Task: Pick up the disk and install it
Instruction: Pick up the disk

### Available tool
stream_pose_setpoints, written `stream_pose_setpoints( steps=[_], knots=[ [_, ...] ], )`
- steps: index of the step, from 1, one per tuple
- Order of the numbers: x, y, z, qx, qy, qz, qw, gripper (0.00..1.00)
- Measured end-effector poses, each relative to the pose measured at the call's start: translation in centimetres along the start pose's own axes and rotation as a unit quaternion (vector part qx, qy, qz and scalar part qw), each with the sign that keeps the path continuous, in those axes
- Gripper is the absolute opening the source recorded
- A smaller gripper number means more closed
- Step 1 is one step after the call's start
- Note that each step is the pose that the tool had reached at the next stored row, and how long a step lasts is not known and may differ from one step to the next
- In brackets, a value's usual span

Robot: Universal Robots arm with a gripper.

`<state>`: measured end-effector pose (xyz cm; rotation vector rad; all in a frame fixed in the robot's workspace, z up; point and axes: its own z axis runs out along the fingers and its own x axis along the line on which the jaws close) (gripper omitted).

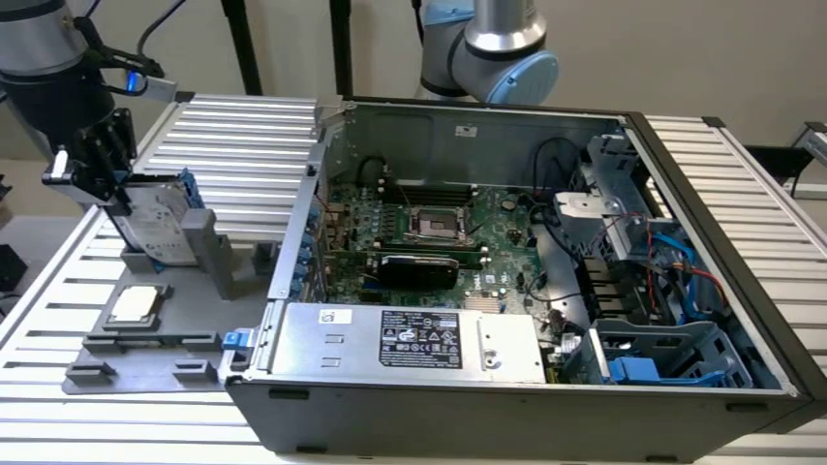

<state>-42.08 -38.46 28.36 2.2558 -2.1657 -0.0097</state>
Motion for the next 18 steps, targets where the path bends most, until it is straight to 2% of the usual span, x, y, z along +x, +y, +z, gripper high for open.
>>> stream_pose_setpoints(
  steps=[12, 15, 18],
  knots=[
    [0.0, 0.01, -0.11, 0.0001, -0.0001, 0.000, 1.0000, 0.33],
    [0.0, -0.02, -0.79, 0.0000, -0.0001, 0.000, 1.0000, 0.33],
    [0.0, -0.10, -2.02, 0.0000, -0.0001, 0.000, 1.0000, 0.33]
  ],
)
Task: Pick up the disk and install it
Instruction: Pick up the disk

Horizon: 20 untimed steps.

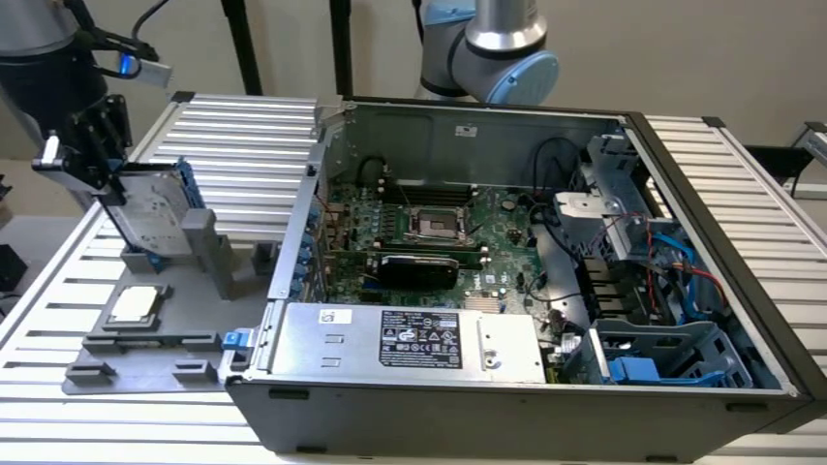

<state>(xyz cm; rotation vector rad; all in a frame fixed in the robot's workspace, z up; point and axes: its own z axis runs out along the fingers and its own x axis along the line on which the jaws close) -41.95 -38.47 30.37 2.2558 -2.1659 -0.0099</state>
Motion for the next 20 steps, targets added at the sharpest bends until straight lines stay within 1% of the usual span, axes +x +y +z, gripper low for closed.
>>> stream_pose_setpoints(
  steps=[12, 16, 20],
  knots=[
    [0.1, -0.64, -5.43, 0.0000, 0.0000, 0.000, 1.0000, 0.33],
    [0.1, -1.13, -7.28, 0.0000, -0.0001, 0.000, 1.0000, 0.33],
    [0.1, -1.89, -9.09, 0.0000, -0.0006, 0.000, 1.0000, 0.33]
  ],
)
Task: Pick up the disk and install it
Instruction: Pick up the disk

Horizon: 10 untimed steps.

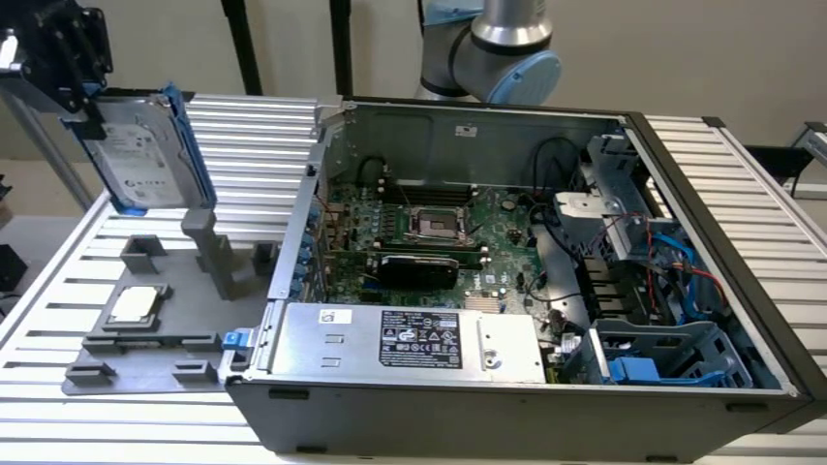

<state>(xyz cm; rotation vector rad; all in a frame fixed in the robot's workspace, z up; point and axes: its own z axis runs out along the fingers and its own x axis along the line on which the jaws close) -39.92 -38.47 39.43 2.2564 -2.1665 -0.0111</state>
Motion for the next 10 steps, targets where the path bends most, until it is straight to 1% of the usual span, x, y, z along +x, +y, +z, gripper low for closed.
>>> stream_pose_setpoints(
  steps=[2, 4, 10],
  knots=[
    [0.0, -0.63, -0.95, 0.0000, -0.0004, 0.000, 1.0000, 0.33],
    [0.1, -1.49, -1.81, 0.0000, -0.0011, 0.000, 1.0000, 0.33],
    [0.2, -4.17, -4.08, -0.0001, -0.0065, 0.000, 1.0000, 0.33]
  ],
)
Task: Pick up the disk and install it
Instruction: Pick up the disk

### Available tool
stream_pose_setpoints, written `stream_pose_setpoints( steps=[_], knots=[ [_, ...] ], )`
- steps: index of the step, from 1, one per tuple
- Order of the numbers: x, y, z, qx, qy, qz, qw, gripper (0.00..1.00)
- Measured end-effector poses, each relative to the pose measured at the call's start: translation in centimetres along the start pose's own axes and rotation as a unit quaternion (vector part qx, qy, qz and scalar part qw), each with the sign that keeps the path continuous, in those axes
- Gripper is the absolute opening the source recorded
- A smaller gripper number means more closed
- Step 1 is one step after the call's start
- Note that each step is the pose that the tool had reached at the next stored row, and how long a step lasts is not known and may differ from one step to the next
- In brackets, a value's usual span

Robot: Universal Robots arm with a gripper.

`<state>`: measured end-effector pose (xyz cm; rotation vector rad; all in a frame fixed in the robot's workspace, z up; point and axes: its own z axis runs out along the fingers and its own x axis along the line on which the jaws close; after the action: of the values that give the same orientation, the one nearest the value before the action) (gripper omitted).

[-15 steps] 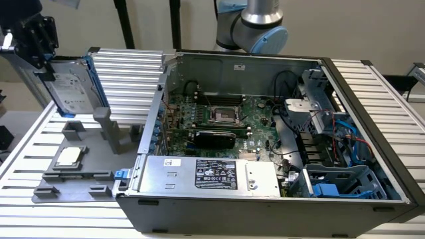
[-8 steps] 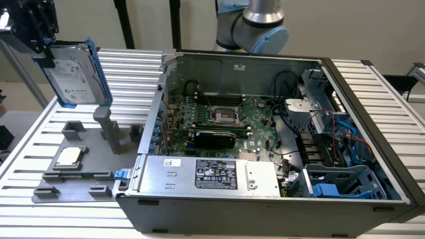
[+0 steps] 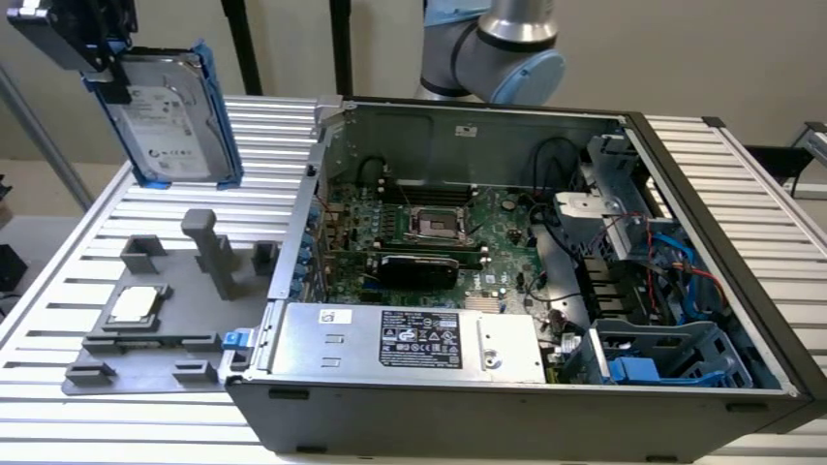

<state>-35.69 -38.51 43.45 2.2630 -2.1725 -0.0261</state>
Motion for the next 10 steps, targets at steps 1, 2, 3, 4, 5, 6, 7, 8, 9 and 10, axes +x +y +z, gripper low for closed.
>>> stream_pose_setpoints(
  steps=[1, 2, 3, 4, 5, 6, 7, 8, 9, 10],
  knots=[
    [0.0, -0.45, -0.39, 0.0000, -0.0008, 0.000, 1.0000, 0.33],
    [0.1, -0.93, -0.83, -0.0001, -0.0015, 0.000, 1.0000, 0.33],
    [0.1, -1.37, -1.27, -0.0002, -0.0020, 0.000, 1.0000, 0.33],
    [0.2, -1.78, -1.68, -0.0003, -0.0025, 0.000, 1.0000, 0.33],
    [0.2, -2.24, -2.13, -0.0004, -0.0030, 0.000, 1.0000, 0.33],
    [0.3, -2.70, -2.60, -0.0006, -0.0034, 0.000, 1.0000, 0.33],
    [0.4, -3.15, -3.02, -0.0006, -0.0040, 0.000, 1.0000, 0.33],
    [0.4, -3.60, -3.43, -0.0007, -0.0046, 0.000, 1.0000, 0.33],
    [0.5, -4.04, -3.83, -0.0009, -0.0052, 0.000, 1.0000, 0.33],
    [0.5, -4.48, -4.22, -0.0009, -0.0059, 0.000, 1.0000, 0.33]
  ],
)
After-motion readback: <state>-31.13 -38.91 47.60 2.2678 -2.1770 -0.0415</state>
